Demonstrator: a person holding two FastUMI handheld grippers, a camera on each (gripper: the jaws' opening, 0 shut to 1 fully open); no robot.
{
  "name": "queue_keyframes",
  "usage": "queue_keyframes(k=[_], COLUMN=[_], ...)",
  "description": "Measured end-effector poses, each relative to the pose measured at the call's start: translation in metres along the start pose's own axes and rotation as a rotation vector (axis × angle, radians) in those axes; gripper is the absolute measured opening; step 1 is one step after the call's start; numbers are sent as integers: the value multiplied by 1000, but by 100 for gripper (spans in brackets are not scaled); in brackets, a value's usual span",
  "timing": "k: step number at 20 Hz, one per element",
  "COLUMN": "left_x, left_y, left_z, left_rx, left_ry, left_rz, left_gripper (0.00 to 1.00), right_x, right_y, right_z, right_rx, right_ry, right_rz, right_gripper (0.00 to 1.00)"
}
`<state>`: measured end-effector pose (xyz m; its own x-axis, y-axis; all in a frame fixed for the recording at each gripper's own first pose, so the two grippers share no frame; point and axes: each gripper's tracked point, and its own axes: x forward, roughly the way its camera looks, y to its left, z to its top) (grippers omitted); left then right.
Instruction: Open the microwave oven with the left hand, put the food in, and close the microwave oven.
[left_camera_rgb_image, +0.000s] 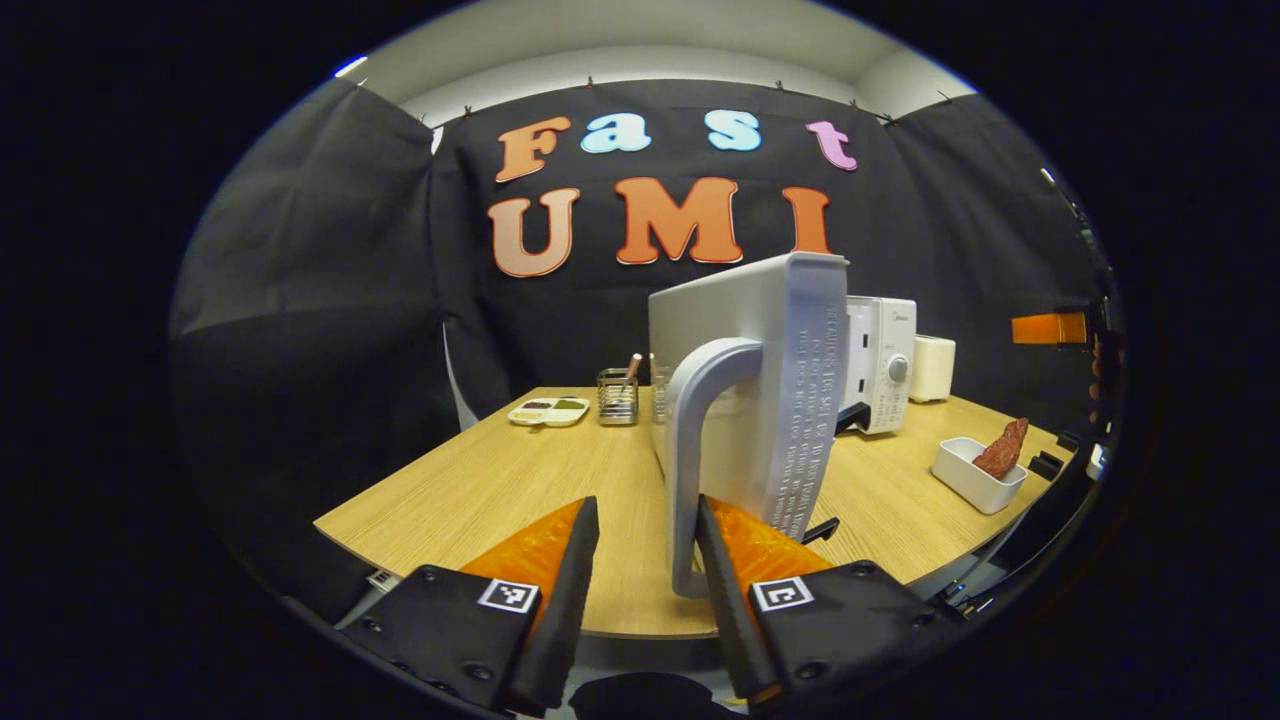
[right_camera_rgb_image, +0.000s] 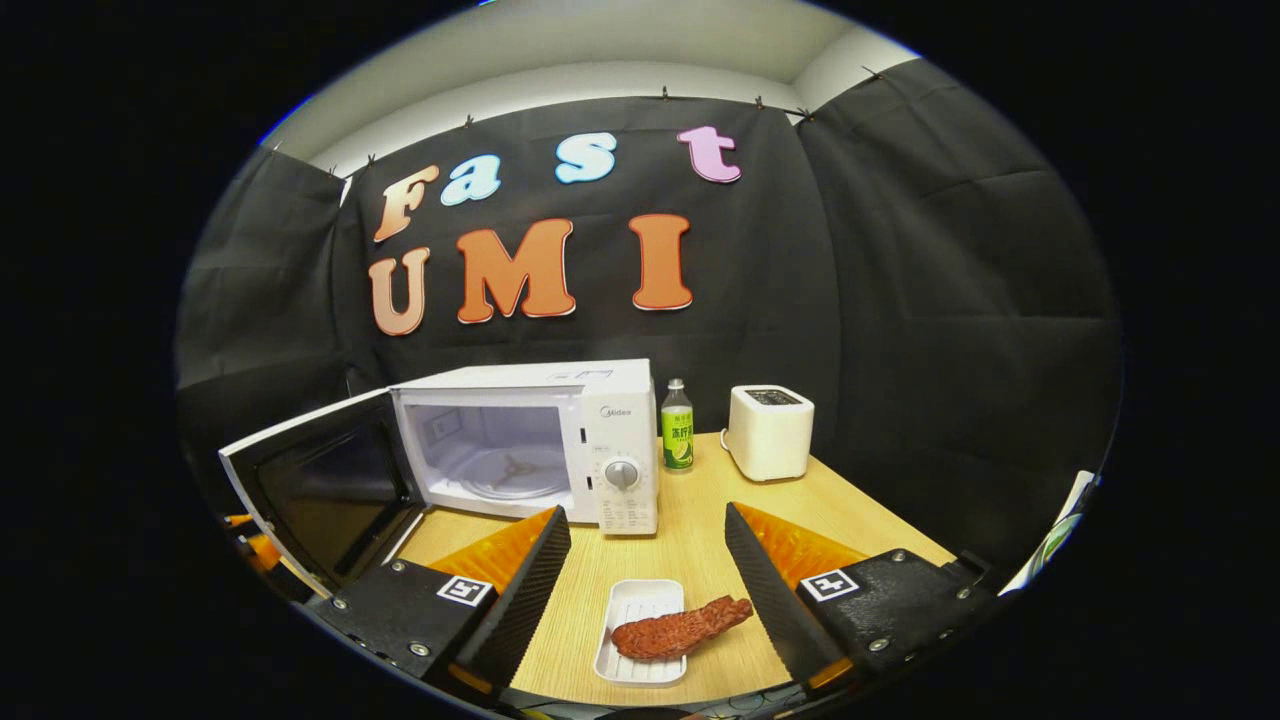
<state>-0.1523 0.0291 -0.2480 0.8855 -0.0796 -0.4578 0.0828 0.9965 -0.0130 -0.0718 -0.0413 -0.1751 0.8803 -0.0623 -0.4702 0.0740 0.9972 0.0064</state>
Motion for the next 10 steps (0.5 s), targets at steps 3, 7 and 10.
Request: queue_keyframes(k=[3,7,10], left_x=[2,-3,-2], left_y=[27,61,94], left_z=[-1,0,7], left_rx=[-40,-24,23], left_ry=[13,11,-14], left_rz=[-8,5,67], left_gripper=[69,87,88], right_x=[3,9,11], right_y=[6,3,-1], right_z=[-9,-25,-34], right_rx=[-26,-48,-49], right_ry=[30,82,111], right_rz=[-9,-45,-65], right_gripper=[96,96,97])
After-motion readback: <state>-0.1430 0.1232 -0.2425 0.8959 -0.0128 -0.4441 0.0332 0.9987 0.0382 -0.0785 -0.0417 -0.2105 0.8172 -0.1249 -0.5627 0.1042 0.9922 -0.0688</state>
